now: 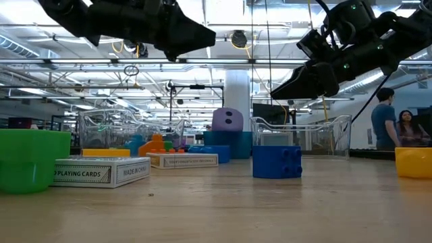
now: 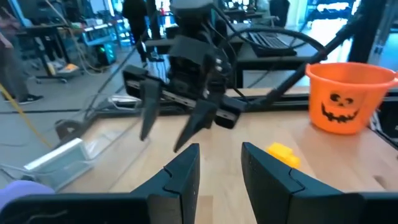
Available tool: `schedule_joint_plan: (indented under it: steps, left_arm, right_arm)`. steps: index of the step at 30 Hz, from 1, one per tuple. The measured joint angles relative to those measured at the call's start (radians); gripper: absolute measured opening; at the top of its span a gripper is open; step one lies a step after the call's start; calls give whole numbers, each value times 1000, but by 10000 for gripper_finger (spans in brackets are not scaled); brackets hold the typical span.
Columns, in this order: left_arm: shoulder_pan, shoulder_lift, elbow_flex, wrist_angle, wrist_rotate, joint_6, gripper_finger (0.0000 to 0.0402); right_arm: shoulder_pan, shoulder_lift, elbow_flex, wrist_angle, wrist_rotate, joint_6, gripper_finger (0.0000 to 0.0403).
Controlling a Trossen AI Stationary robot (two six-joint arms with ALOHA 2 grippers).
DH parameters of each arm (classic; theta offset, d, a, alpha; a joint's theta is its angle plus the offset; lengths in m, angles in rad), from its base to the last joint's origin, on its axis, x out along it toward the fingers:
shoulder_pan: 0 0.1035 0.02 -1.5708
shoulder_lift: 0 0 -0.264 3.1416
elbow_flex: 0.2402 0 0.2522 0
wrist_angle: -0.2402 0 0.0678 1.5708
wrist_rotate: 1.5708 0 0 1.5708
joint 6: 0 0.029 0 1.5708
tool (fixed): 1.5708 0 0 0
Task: Pick & Place Toys
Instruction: Put the yellow game piece into the left transparent bin
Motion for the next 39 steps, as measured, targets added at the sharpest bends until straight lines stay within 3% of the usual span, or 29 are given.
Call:
schedule_joint_plan:
  steps: [7,21,24,30,39]
  left_arm:
    - [-14,0,0,24,-53,-10,120]
    - [-28,0,0,9,-63,-32,120]
    - [-46,0,0,7,-110,0,120]
    - [-88,-69,0,-56,-297,59,120]
    - [-97,-112,0,-108,-313,69,120]
  right_arm:
    - [0,0,0,2,0,0,208]
    - [0,0,0,0,0,0,208]
    - [0,0,0,0,0,0,208]
    - [0,0,0,0,0,0,208]
    - [0,0,0,3,0,0,208]
